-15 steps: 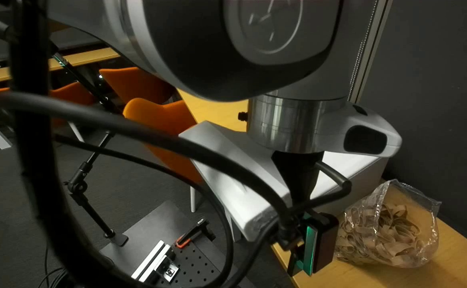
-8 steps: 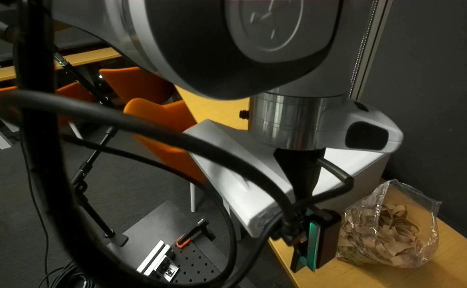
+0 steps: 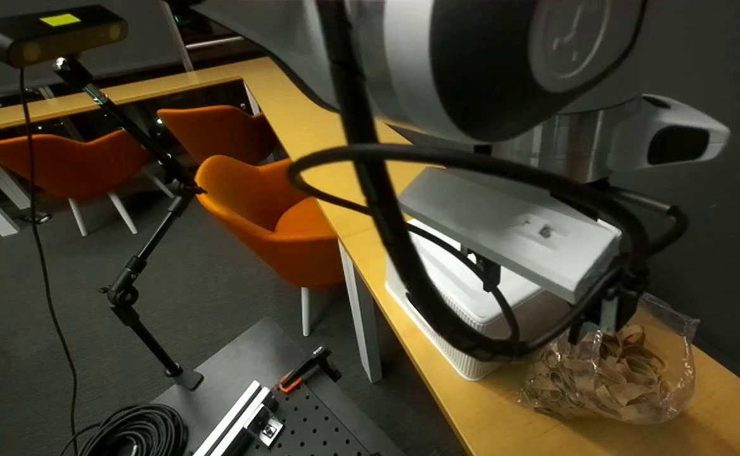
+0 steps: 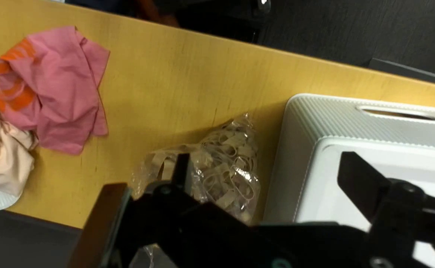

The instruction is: Put some rubber bands on the basket

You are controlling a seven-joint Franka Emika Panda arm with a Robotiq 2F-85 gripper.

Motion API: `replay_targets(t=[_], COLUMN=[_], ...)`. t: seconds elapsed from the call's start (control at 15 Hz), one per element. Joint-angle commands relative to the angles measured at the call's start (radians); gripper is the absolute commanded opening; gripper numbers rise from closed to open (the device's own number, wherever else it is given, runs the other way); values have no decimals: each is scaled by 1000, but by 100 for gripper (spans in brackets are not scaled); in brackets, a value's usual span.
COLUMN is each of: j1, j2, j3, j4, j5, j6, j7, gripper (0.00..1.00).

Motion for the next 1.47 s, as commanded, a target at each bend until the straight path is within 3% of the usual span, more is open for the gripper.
replay_targets(t=[0.0, 0.33, 0.4, 0.53, 0.8, 1.07, 1.13, 1.4], j1=[-14, -46, -47, -43, -36, -29, -29, -37], j2=[87, 175, 205, 257, 312, 299, 285, 256], j3=[-24, -84, -93, -101, -84, -77, -77, -89], j4=[69, 122, 141, 170, 177, 164, 160, 154], j5=[-65, -51, -28, 17, 125, 134, 135, 132], j6=[57, 155, 177, 221, 282, 301, 297, 285], j7=[26, 10, -2, -29, -87, -90, -92, -87], gripper=[100, 100, 75, 68, 35, 5, 1, 0])
